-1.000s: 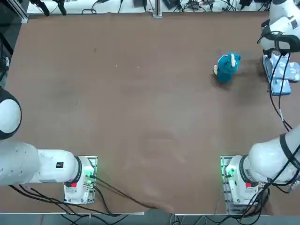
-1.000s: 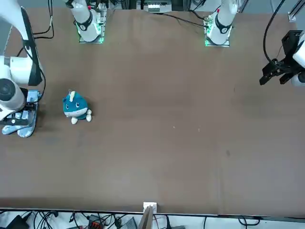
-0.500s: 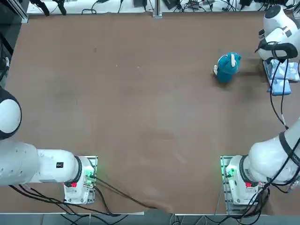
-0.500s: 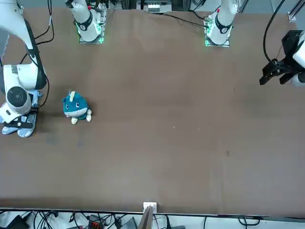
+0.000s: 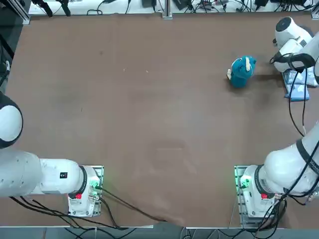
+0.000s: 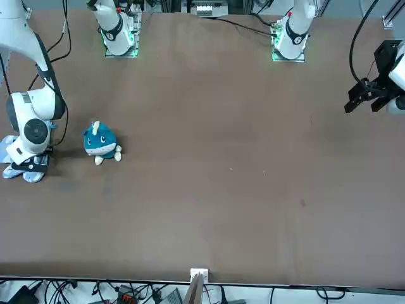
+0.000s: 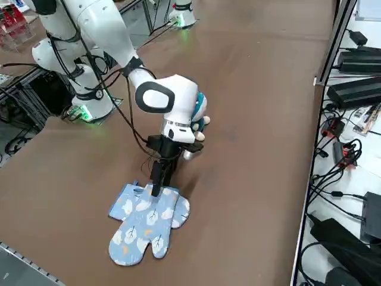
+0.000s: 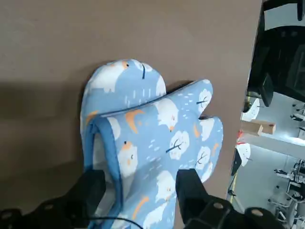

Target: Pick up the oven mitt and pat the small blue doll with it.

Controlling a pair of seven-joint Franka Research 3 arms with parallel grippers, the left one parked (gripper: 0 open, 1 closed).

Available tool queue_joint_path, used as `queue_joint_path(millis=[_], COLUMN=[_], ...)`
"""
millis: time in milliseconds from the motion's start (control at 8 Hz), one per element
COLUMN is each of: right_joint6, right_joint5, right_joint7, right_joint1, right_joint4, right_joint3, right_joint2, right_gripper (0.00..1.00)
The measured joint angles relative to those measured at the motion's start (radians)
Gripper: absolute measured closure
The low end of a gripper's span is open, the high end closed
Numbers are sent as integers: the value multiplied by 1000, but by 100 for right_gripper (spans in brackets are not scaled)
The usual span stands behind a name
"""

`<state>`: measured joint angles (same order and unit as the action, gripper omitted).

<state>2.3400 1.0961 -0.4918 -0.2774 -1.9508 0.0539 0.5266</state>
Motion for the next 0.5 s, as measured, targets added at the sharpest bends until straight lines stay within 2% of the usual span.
queue_joint_path(millis=[375, 500], right_joint6=[13, 18], right_joint5=[84, 113], right_joint7=[-35, -67], right_joint1=[-25, -33], right_joint4=[0, 0], right_joint3=[0, 0], right_joint2=[16, 23], right_gripper=[11, 16])
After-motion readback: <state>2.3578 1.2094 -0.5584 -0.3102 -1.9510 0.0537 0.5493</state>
